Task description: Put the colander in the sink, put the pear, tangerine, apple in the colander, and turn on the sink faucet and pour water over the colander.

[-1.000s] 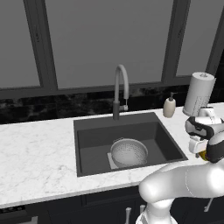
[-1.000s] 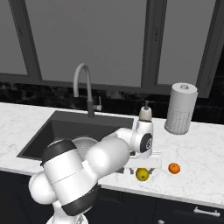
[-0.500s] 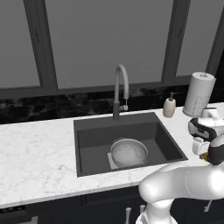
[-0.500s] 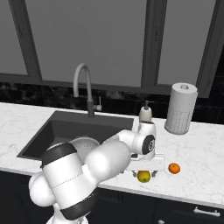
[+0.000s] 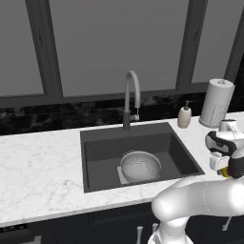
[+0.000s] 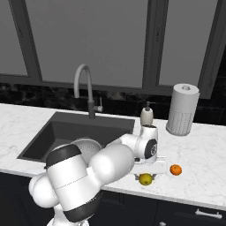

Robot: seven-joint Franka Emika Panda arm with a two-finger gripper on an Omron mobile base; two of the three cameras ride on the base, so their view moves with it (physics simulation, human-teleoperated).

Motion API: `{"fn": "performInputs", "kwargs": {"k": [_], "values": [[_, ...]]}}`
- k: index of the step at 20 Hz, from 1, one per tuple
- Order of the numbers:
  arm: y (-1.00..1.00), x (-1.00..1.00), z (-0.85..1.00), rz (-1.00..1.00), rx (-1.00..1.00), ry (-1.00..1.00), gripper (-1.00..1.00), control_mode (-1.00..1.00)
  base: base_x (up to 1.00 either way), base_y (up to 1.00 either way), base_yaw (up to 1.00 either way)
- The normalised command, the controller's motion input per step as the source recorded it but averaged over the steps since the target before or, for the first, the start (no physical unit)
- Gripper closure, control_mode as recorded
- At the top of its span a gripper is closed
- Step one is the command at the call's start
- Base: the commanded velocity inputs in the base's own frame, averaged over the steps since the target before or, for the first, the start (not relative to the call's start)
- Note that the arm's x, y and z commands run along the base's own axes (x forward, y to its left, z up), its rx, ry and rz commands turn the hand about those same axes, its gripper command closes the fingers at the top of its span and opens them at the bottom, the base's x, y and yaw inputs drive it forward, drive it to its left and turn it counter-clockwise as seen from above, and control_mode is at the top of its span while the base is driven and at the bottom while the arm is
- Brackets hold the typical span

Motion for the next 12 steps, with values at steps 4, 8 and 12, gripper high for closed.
{"fn": "performInputs", "kwargs": {"k": [4, 8, 12], "values": [[0.14, -0.08, 0.06, 0.09, 0.07, 0.00, 1.00, -1.00, 0.00, 0.00, 0.00], [0.29, -0.15, 0.84, 0.00, 0.15, 0.06, 1.00, -1.00, 0.00, 0.00, 0.00], [0.50, 0.00, 0.41, -0.62, 0.00, 0.09, 1.00, -1.00, 0.00, 0.00, 0.00]]}}
